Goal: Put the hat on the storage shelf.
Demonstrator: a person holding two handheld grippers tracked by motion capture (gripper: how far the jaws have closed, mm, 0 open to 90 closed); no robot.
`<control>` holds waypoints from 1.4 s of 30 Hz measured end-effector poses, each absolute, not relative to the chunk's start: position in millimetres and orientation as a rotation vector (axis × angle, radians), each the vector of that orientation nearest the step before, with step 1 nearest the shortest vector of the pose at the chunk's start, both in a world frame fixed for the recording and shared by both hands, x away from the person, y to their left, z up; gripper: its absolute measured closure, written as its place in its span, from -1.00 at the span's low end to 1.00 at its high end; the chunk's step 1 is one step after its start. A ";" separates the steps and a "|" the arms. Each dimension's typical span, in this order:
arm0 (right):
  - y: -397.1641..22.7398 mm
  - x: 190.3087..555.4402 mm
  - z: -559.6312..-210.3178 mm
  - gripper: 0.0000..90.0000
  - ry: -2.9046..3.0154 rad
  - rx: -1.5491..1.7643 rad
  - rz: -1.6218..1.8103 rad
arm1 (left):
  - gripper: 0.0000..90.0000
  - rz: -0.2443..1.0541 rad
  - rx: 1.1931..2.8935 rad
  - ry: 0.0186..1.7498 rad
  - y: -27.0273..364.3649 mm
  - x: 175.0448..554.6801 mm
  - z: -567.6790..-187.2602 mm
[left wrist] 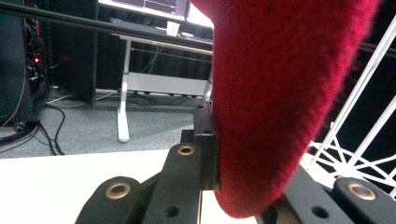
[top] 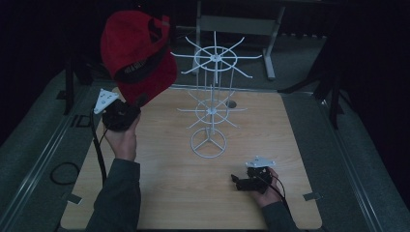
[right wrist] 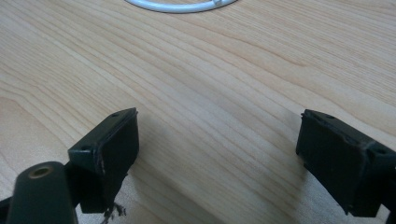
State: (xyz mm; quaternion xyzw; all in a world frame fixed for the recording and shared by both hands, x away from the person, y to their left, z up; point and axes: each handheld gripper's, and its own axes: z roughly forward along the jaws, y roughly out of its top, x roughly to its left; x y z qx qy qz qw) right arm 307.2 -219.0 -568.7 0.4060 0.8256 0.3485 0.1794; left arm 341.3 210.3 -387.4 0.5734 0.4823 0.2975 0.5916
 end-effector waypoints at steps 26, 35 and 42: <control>-219.0 307.3 -568.7 -0.71 2.334 1.146 0.985 | 0.91 0.693 1.374 1.082 195.7 352.5 -379.3; -219.0 307.3 -568.7 -0.71 2.335 1.145 0.985 | 0.91 0.691 1.385 1.072 189.3 358.4 -375.8; -218.9 307.3 -568.6 -0.71 2.335 1.145 0.985 | 0.91 0.666 1.388 1.070 187.7 362.5 -376.8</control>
